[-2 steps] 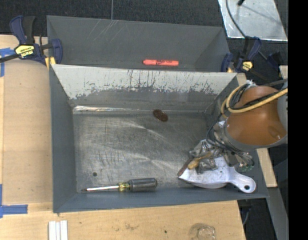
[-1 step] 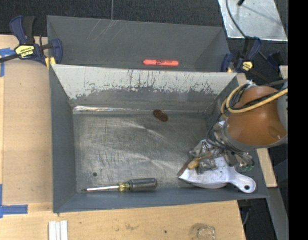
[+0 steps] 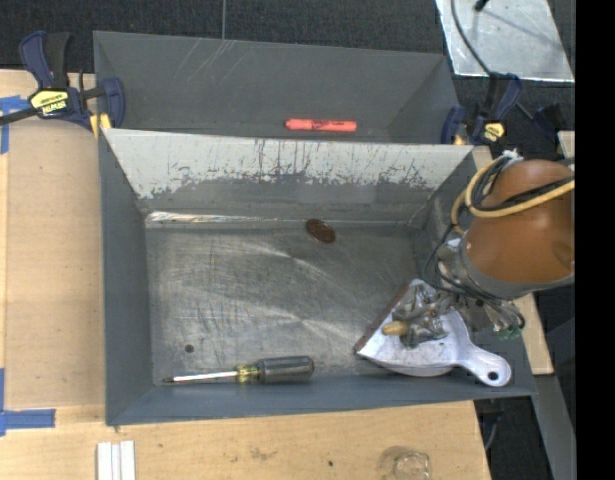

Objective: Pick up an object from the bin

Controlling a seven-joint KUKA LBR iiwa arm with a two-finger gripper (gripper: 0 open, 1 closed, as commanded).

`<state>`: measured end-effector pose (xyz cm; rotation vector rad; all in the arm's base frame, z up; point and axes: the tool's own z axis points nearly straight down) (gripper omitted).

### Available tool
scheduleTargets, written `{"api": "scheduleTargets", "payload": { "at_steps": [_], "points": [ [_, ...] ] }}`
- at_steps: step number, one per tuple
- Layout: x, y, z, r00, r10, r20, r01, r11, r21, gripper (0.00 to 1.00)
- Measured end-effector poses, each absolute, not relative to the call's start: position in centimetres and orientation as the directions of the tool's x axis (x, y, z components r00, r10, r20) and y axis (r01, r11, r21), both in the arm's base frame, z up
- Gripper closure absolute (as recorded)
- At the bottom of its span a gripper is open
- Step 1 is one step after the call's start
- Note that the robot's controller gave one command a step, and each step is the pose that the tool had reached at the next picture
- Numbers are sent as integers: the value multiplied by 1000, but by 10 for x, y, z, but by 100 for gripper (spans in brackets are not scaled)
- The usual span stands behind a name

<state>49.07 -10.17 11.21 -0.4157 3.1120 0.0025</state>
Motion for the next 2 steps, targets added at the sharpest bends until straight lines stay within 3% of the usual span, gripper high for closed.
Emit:
{"api": "scheduleTargets", "payload": {
  "at_steps": [1, 2],
  "points": [
    [488, -108, 172, -961, -276, 1, -276, 961, 1, 100],
    [499, -129, 154, -966, -256, -15, -256, 967, -8, 100]
  ]
}}
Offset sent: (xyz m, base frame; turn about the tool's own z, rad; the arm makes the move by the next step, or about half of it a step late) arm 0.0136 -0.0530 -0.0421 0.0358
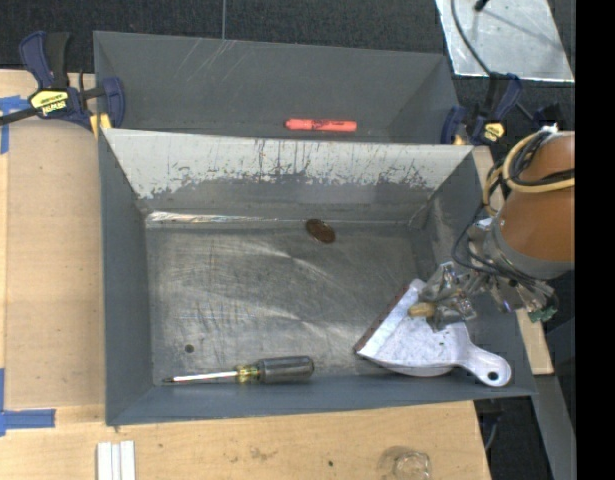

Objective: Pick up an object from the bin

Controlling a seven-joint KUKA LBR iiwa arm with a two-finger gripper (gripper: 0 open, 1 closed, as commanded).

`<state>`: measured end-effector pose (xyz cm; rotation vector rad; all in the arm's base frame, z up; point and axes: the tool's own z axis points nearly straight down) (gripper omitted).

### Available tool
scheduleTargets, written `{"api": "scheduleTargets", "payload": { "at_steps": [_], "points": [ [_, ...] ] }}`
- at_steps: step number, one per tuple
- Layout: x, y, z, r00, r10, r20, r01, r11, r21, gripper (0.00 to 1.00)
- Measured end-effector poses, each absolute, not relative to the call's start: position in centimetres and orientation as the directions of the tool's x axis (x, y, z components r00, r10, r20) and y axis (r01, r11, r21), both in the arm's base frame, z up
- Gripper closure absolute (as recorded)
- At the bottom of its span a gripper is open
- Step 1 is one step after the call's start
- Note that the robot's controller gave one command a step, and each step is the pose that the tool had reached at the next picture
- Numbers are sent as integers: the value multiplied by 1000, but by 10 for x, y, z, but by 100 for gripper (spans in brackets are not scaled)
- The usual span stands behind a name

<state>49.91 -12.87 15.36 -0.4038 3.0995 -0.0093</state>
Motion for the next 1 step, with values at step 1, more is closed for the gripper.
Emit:
{"api": "scheduleTargets", "payload": {
  "at_steps": [1],
  "points": [
    [496, -131, 136, -962, -272, 6, -272, 962, 4, 100]
  ]
}}
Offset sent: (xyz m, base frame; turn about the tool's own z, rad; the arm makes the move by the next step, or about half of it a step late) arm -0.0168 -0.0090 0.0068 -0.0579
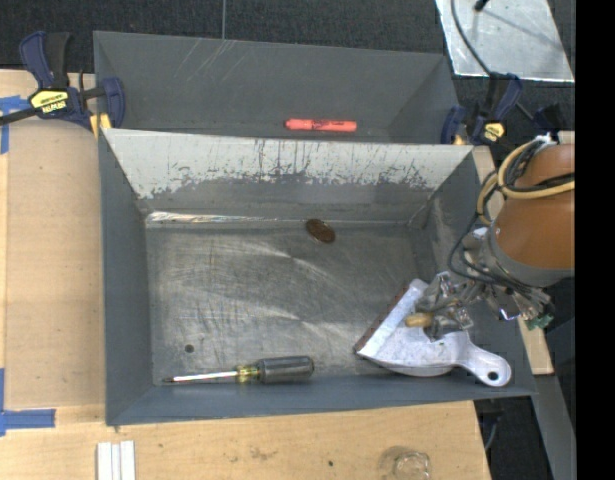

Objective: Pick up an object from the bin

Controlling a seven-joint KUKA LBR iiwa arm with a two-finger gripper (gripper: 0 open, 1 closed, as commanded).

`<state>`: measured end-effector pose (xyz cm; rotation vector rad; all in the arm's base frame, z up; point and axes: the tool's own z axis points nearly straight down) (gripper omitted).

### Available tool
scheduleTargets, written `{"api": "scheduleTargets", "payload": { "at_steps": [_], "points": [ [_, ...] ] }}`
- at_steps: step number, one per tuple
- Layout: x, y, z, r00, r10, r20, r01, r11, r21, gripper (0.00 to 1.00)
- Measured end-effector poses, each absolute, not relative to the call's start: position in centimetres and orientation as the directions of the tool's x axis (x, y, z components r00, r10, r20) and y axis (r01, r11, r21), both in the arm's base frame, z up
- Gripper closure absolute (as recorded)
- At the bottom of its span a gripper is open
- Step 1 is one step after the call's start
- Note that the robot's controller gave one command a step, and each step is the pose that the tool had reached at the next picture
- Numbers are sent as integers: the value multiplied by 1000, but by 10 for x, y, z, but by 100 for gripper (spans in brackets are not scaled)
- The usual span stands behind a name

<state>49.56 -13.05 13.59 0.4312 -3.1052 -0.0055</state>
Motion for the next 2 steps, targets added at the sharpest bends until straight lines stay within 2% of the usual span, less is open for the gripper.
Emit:
{"api": "scheduleTargets", "payload": {
  "at_steps": [1, 2],
  "points": [
    [483, -138, 162, -951, -310, -3, -310, 951, -1, 100],
    [492, -137, 212, -868, -496, 0, -496, 868, 1, 100]
  ]
}}
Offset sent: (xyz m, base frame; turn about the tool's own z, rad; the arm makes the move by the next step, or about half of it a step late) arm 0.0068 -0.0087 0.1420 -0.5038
